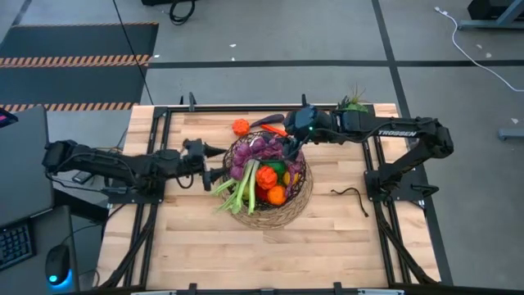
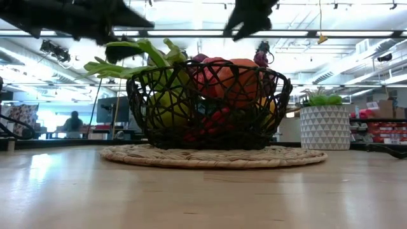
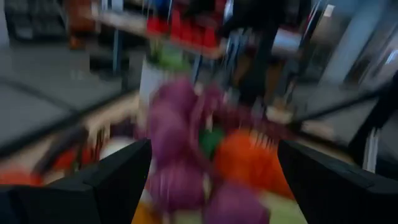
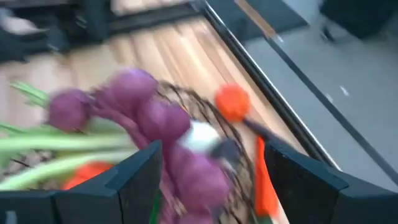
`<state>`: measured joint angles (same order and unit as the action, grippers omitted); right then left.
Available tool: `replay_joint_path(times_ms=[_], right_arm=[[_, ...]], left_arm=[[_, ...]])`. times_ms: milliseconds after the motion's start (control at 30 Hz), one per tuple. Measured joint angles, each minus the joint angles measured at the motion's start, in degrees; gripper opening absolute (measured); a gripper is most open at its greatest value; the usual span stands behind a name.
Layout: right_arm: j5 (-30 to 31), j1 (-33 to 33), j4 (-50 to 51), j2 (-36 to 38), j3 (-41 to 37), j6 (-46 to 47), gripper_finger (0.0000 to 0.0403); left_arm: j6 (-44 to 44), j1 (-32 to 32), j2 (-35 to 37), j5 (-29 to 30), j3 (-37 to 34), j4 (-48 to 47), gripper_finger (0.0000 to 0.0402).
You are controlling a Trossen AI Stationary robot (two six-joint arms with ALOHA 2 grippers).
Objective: Build produce basket
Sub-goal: Put the purple eggplant into the black basket
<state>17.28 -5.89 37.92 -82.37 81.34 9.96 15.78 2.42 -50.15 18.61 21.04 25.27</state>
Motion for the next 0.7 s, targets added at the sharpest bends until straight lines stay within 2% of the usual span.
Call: replay_joint_path(times_ms=[100, 200, 300, 400, 533, 600, 700], right_arm=[[-1.3, -0.5, -4.0, 0.0, 0.0, -3.6, 0.0284], [0.3, -2.4, -4.4, 0.0, 0.0, -6.4, 0.0284], [1.1, -5.3, -3.5, 0.0, 0.0, -7.2, 0.0284], [-1.2, -8.2, -3.1, 0.0, 0.0, -7.2, 0.0284], [-3.8, -12.0, -2.2, 0.0, 0.0, -7.6, 0.0284], [-5.7, -14.0, -1.5, 0.0, 0.0, -8.1, 0.0284], [-12.2, -17.2, -2.2, 0.0, 0.0, -7.7, 0.0283]], left_arm=[[-2.9, -2.4, 0.9, 0.5, 0.0, 4.1, 0.0355], [-3.4, -7.6, 1.6, 1.0, 1.2, 3.1, 0.0355], [-3.0, -13.9, 1.8, -3.1, 4.1, -3.4, 0.0355], [-2.7, -19.8, 0.9, -8.8, 8.2, -11.2, 0.0355], [-5.8, -26.7, -0.7, -13.2, 13.7, -21.3, 0.0355], [-6.3, -30.4, -2.1, -18.5, 16.2, -24.8, 0.0355], [-6.9, -35.9, -5.2, -33.5, 18.1, -28.1, 0.0355]])
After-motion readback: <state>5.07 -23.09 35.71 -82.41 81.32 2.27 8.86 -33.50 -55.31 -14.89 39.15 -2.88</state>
